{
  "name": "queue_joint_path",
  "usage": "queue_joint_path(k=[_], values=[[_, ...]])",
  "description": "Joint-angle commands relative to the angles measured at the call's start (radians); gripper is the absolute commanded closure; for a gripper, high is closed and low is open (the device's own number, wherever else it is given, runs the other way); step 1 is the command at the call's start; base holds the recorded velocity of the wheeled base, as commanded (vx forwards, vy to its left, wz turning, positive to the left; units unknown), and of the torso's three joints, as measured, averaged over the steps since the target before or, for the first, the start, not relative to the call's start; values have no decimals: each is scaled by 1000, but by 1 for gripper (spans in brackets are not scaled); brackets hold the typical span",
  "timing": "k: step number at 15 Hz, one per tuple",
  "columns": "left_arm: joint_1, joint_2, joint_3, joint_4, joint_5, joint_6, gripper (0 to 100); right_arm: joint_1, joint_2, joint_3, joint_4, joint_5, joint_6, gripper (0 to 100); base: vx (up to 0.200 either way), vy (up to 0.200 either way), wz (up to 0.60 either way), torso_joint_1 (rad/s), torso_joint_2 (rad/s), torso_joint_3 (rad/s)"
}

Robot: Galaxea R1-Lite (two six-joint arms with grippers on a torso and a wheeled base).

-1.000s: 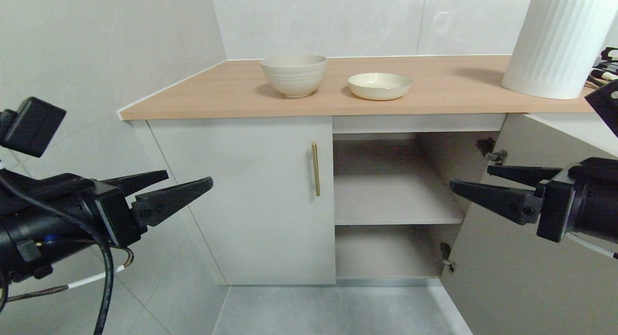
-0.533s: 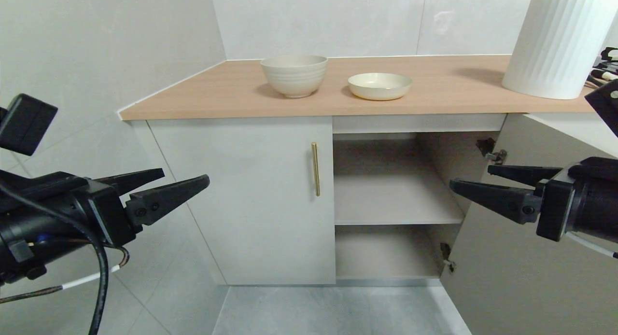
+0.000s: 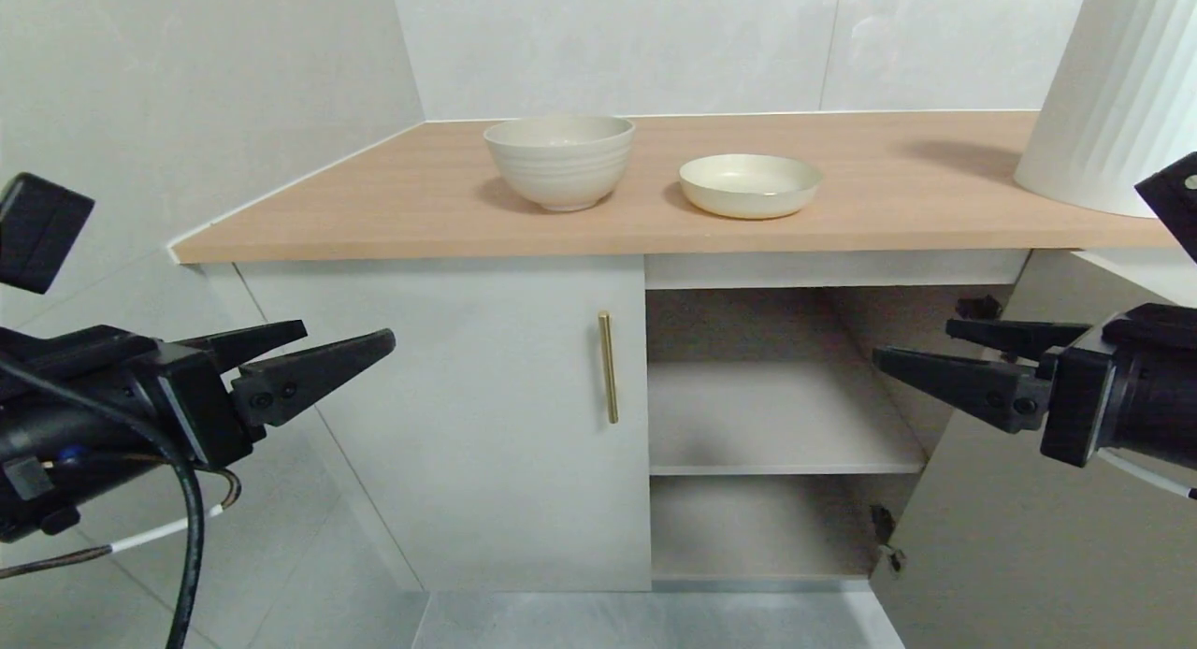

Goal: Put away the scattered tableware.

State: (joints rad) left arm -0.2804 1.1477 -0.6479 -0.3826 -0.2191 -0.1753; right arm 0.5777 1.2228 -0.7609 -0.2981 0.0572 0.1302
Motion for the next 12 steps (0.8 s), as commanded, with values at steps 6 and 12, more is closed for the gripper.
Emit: queue_joint_path(k=[6, 12], values=[[12, 0, -9, 1, -2, -16, 0, -24, -19, 38, -32, 7, -6, 0, 0, 0, 0, 0, 0, 0], [12, 4, -9, 4, -3, -16, 0, -35, -14, 37, -35, 9, -11, 0, 0, 0, 0, 9, -63, -49]])
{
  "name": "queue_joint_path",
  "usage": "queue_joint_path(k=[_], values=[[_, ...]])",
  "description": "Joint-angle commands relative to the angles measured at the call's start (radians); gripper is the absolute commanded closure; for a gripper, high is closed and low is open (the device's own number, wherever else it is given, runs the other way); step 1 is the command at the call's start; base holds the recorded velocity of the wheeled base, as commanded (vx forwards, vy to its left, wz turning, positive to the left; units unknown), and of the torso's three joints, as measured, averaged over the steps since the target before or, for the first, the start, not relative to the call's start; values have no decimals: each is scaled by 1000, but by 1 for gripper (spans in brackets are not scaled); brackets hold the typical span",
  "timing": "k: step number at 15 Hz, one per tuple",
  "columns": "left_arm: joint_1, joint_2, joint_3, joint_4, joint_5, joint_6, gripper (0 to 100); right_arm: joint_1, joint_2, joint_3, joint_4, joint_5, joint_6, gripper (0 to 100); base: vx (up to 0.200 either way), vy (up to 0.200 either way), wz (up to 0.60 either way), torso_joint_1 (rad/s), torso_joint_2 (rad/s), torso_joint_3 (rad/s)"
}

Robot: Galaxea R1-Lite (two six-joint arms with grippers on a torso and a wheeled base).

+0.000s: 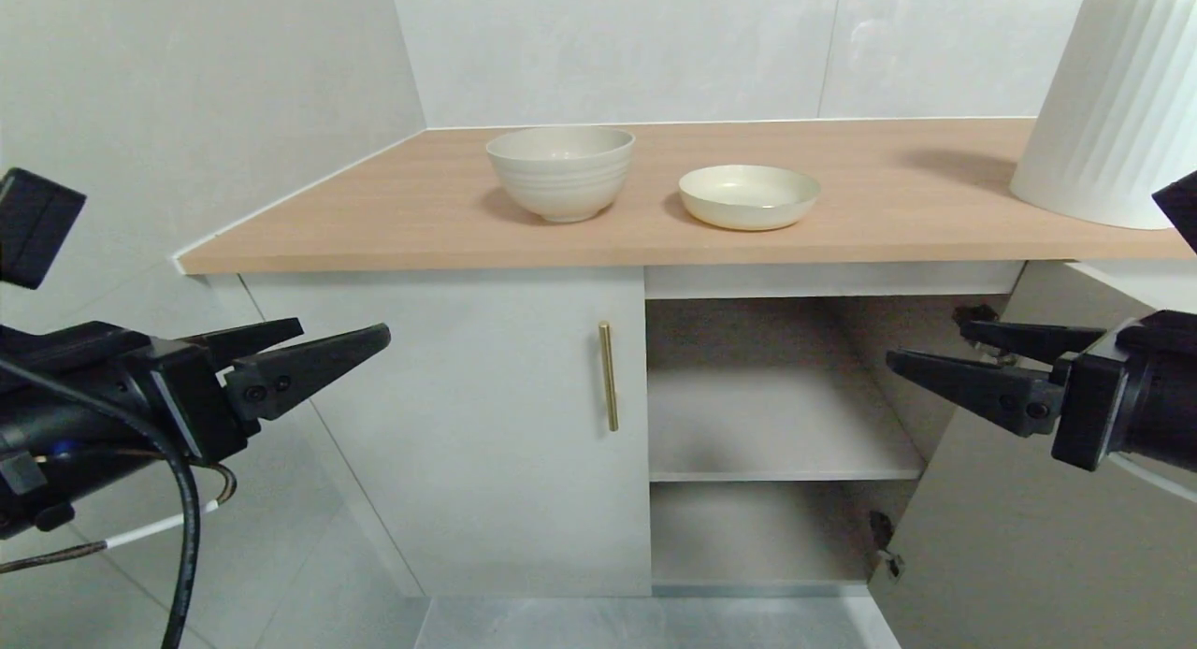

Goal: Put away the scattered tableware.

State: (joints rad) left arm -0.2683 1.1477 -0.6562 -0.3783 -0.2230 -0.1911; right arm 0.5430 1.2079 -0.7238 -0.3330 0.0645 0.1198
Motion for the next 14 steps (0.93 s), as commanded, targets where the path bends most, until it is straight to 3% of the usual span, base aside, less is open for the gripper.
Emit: queue_joint_path(k=[1, 14], values=[[0, 4, 0, -1, 1, -1, 0, 0, 1, 0, 0, 1, 0, 0, 0, 0, 0, 76, -325, -266], [-2, 80, -17, -7, -10, 2, 0, 0, 32, -2, -15, 1, 0, 0, 0, 0, 0, 153, -450, -299]])
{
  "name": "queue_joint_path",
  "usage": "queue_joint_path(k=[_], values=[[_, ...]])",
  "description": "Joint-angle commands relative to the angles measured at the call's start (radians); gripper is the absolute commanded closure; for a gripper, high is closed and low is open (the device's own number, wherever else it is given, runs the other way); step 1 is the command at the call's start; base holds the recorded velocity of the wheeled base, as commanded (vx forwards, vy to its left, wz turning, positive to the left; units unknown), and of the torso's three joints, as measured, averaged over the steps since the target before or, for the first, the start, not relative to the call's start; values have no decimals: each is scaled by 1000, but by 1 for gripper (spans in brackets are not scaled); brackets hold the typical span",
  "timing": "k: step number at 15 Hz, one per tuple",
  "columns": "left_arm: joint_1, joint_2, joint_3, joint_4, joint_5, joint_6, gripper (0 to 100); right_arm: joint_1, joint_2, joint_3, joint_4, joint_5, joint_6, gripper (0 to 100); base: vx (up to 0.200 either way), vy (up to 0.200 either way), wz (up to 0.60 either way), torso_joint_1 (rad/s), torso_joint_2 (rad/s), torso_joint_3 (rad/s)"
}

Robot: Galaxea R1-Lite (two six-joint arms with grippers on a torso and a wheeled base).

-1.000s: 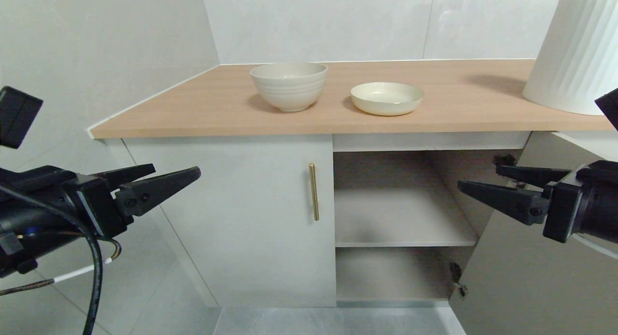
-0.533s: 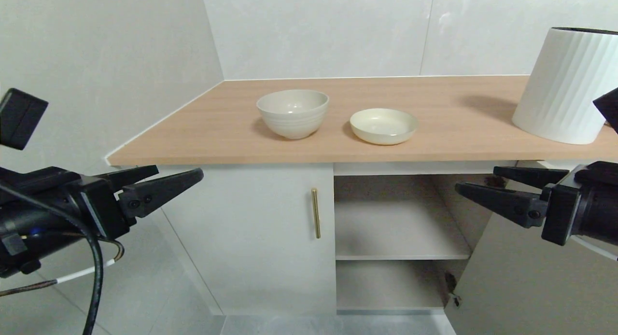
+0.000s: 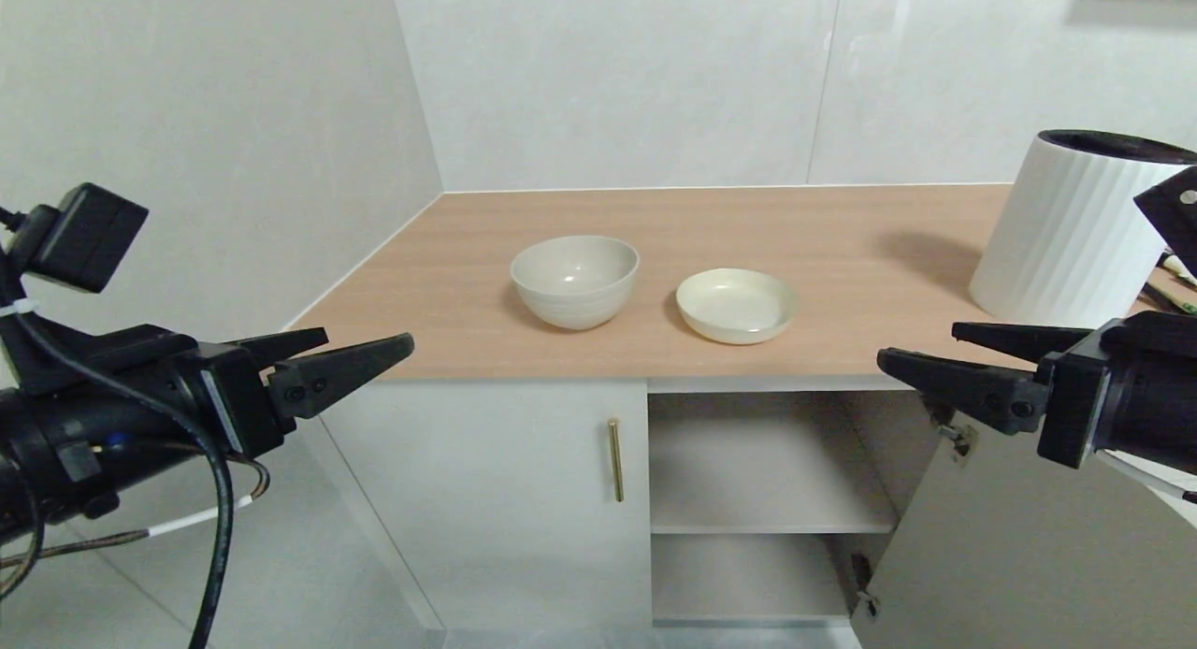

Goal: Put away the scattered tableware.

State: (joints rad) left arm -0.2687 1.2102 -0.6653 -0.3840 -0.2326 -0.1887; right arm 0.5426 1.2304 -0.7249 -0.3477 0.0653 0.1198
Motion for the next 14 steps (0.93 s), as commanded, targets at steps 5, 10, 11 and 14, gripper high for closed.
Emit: queue_joint_path(k=[5, 10, 11, 14], values=[[-10, 207, -217, 13, 2, -1, 0, -30, 235, -166, -102, -21, -22, 0, 0, 0, 0, 81, -188, -110], [-35, 348, -473, 269, 114, -32, 0, -62, 471, -516, 108, -137, 75, 0, 0, 0, 0, 0, 0, 0], [-53, 391, -570, 315, 162, -84, 0, -61, 511, -574, 151, -174, 112, 0, 0, 0, 0, 0, 0, 0], [-116, 551, -760, 442, 334, -179, 0, -73, 540, -622, 300, -245, 228, 0, 0, 0, 0, 0, 0, 0]])
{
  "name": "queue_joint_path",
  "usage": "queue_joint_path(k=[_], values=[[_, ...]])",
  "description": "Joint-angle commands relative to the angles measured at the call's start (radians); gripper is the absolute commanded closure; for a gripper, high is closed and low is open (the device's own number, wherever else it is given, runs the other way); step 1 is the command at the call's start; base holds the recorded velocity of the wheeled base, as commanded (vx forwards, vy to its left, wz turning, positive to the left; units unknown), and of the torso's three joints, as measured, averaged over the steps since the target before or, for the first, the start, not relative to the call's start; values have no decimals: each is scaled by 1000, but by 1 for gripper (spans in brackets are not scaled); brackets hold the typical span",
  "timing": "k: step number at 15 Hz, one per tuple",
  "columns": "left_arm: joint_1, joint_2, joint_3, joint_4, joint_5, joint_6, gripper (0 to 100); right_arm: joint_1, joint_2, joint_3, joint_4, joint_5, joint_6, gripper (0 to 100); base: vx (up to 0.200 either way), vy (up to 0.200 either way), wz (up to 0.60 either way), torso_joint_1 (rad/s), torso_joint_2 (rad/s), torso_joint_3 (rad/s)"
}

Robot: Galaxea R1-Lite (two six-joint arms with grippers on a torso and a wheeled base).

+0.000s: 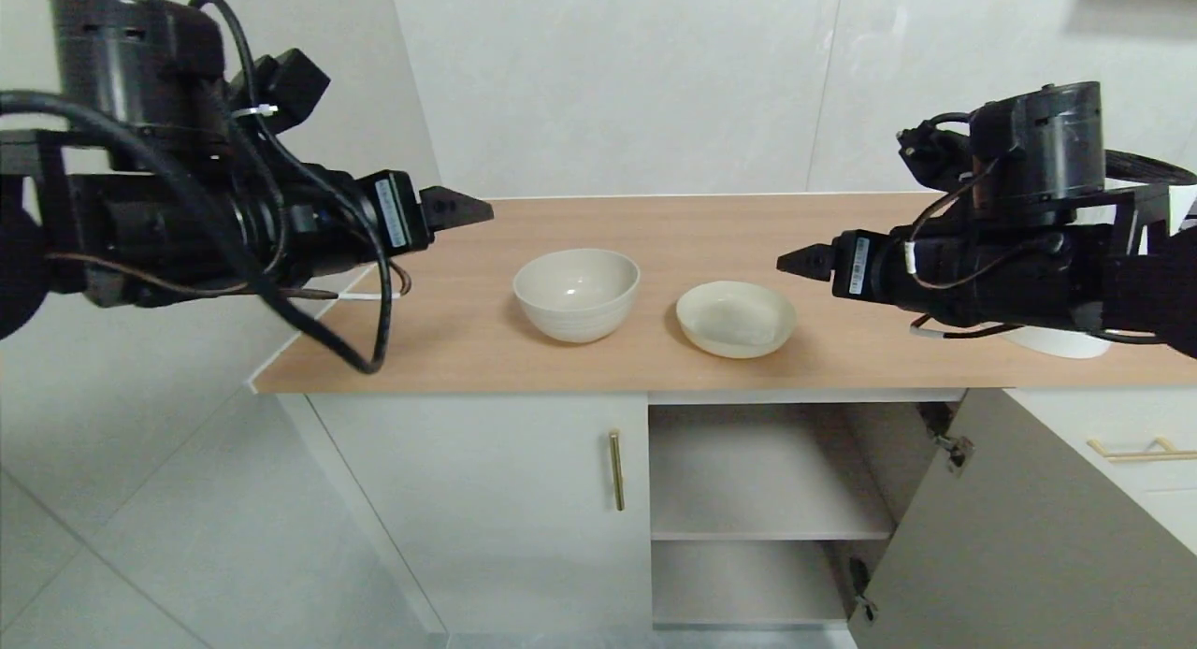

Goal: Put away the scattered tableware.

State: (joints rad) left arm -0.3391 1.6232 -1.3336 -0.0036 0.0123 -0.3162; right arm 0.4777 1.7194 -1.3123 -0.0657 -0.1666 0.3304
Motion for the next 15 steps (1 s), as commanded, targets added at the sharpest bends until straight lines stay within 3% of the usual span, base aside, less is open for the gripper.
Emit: queue_joint_path(k=[1, 3, 5, 7, 12, 14, 15], values=[[-47, 170, -96, 53, 146, -50, 0, -33, 51, -59, 29, -11, 19, 0, 0, 0, 0, 0, 0, 0], [-38, 192, -119, 19, 172, -57, 0, -31, 66, -67, 38, -21, 22, 0, 0, 0, 0, 0, 0, 0], [-38, 216, -127, -3, 173, -61, 0, -25, 94, -81, 34, -94, 21, 0, 0, 0, 0, 0, 0, 0], [-38, 250, -167, 2, 173, -118, 0, -21, 98, -85, 32, -145, 22, 0, 0, 0, 0, 0, 0, 0], [-38, 320, -257, 168, 186, -133, 0, -19, 112, -84, 32, -148, 21, 0, 0, 0, 0, 0, 0, 0], [-38, 350, -283, 171, 184, -169, 0, -19, 112, -84, 32, -146, 21, 0, 0, 0, 0, 0, 0, 0], [-38, 354, -285, 171, 184, -169, 0, -19, 112, -84, 32, -146, 21, 0, 0, 0, 0, 0, 0, 0]])
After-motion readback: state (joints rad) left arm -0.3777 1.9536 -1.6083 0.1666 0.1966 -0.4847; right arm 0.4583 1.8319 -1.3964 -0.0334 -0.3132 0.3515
